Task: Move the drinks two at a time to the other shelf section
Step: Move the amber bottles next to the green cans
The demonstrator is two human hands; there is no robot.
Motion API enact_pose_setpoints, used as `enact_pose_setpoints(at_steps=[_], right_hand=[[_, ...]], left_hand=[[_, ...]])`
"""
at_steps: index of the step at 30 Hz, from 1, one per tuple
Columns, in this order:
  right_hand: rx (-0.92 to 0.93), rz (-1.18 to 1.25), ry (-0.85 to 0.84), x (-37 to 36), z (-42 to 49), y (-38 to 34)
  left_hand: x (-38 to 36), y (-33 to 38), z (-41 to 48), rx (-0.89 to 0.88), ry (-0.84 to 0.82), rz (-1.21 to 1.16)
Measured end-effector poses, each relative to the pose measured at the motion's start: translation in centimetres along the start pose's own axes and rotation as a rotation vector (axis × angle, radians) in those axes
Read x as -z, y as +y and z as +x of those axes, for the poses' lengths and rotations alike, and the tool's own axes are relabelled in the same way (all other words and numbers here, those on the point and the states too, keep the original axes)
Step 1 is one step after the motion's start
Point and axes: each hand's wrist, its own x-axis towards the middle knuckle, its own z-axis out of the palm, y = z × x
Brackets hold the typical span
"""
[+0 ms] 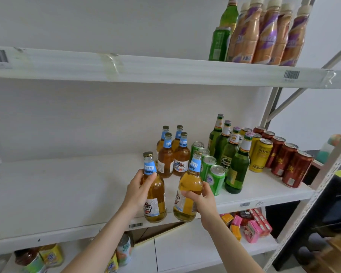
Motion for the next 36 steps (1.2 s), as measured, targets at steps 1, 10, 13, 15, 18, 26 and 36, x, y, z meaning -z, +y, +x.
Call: enact_pose_setpoints(at_steps=[1, 10, 13, 15, 18, 26, 36], right_hand=[[-0.001, 0.002, 0.002, 0.2, 0.9, 0.0], [0.027, 0.016, -0.036, 1.0, 7.7, -0.4], [0.038, 0.035, -0.056, 1.1, 9.5, -0.5], [0.047, 0.035, -0.072, 1.1, 10.6, -0.5], [0.056, 0.013, -0.089, 1.1, 11.8, -0.4], [0.074, -0.029, -0.126, 1.3, 13.3, 0.7], [0.151, -0.069, -0.166, 1.5, 13.5, 1.8]], left_hand=[[-0.5, 0.1, 0.7, -0.005, -0.004, -0.007], [-3.8, -0.4, 6.5, -0.016, -0.006, 0.025], [-4.6, -1.0, 8.0, -0.033, 0.008, 0.037], [-5.0, -1.4, 8.8, -0.045, 0.018, 0.040], [-5.5, -1.9, 9.8, -0.049, 0.017, 0.040], [-6.1, -3.3, 10.6, -0.038, 0.009, 0.062], [-6.7, -4.4, 10.6, -0.017, -0.017, 0.036]])
